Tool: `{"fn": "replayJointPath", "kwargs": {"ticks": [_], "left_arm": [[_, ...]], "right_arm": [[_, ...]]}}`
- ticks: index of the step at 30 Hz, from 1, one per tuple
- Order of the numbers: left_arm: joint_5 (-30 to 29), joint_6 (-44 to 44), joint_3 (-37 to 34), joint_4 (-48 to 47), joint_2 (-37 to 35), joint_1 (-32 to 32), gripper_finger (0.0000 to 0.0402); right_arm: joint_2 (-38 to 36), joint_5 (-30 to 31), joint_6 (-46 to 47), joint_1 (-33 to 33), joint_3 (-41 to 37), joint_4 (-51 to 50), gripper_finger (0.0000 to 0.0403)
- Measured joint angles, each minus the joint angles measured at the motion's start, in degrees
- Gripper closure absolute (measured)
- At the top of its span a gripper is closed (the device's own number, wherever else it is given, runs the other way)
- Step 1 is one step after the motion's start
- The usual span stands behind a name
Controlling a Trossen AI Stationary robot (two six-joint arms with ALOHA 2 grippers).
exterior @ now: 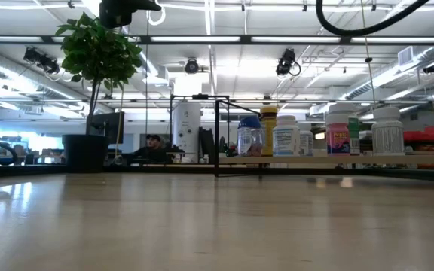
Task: Pick and place medicine bottles onto shelf by color
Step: Put the orange medicine bottle on the shelf
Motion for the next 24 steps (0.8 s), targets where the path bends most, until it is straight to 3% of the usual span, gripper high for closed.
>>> {"fn": "replayJointPath", "kwargs": {"ticks": [6,14,24], "left_arm": [[0.0,-3.2,0.0,0.0,0.0,-1.5,0.0099],[0.0,-8.2,0.0,1.4,0.0,-4.7,0.0099],[-0.9,-10.8,0.0,2.8,0.0,-7.1,0.0100]], "right_arm": [[0.0,3.7,-1.1,1.9,-2.1,0.1,0.0099],[0.0,3.3,-3.4,1.9,-7.8,9.5,0.0099],[0.0,4.2,-3.9,1.9,-8.6,9.7,0.0100]]}}
